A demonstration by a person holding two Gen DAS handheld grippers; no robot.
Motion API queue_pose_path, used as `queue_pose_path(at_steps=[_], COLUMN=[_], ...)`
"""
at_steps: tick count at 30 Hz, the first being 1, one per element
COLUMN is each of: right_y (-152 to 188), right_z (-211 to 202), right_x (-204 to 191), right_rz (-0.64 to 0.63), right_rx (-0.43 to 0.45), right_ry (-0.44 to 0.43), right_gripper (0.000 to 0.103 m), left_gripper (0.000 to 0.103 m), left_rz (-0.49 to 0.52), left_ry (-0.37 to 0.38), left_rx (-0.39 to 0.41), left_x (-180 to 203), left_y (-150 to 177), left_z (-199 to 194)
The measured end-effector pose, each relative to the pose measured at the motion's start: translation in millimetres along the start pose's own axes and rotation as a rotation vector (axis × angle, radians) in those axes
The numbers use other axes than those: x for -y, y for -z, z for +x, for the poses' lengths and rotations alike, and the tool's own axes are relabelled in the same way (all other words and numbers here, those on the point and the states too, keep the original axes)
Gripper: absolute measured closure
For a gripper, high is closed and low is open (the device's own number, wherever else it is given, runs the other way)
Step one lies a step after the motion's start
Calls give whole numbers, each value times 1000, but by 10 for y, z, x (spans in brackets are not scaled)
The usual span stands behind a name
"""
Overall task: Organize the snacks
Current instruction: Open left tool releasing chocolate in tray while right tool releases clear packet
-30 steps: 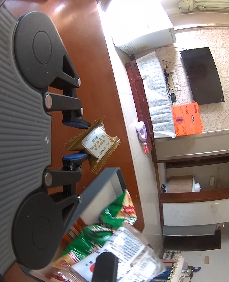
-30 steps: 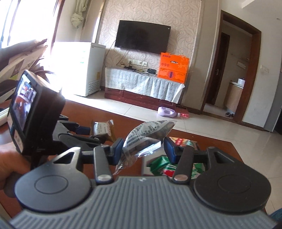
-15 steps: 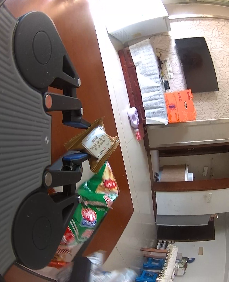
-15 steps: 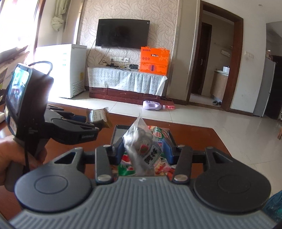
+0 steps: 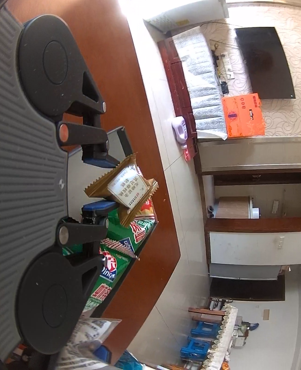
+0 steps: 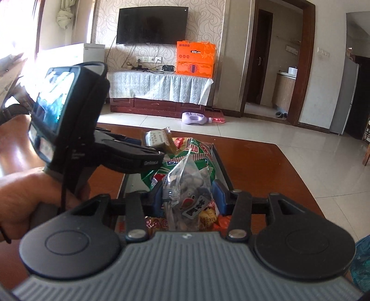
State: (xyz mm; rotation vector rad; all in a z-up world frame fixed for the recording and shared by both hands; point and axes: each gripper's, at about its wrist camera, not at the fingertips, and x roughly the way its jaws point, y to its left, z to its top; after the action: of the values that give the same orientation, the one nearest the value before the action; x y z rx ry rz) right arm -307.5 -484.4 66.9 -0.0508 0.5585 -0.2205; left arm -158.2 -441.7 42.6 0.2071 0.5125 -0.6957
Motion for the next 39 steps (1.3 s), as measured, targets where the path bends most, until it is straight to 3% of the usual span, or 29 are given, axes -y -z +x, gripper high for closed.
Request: queue_pose_path(at_steps=[2,4,6,7,21,27,31,35,39], right_y=[9,5,19,21,89,136,159,217,251], right_z=[21,51,64,70,62,35,-85,-178,-309], right_x=[-29,-66,-57,-65,-178,-267,-329,-371,-315], right_rz=[-11,-27,-39,-40,-92,-114,-135,-157,-106], right_rx=[-3,-5,-5,-3,1,-23,4,9,38], right_ry=[8,18,27,28,64,54,49,34,22], right_gripper=[55,55,55,55,54,42,28,27,27], left_gripper=[58,38,9,4,3,2,2,0,1], left_rz=[-16,-19,-13,-15,57,116,60,-13,-78], left_ry=[-5,-39,-97,-94,-123,-145,-142,-137,-176], left_rx=[-3,12,27,31,44,44,49,20,72], left_x=[-4,-21,-48,-70,-32,168,173,60,-41], left_y=[19,19,6,10,123,240,333,456,590], left_z=[35,14,-21,-49,-682,-1061,-1356,-1598,-1924])
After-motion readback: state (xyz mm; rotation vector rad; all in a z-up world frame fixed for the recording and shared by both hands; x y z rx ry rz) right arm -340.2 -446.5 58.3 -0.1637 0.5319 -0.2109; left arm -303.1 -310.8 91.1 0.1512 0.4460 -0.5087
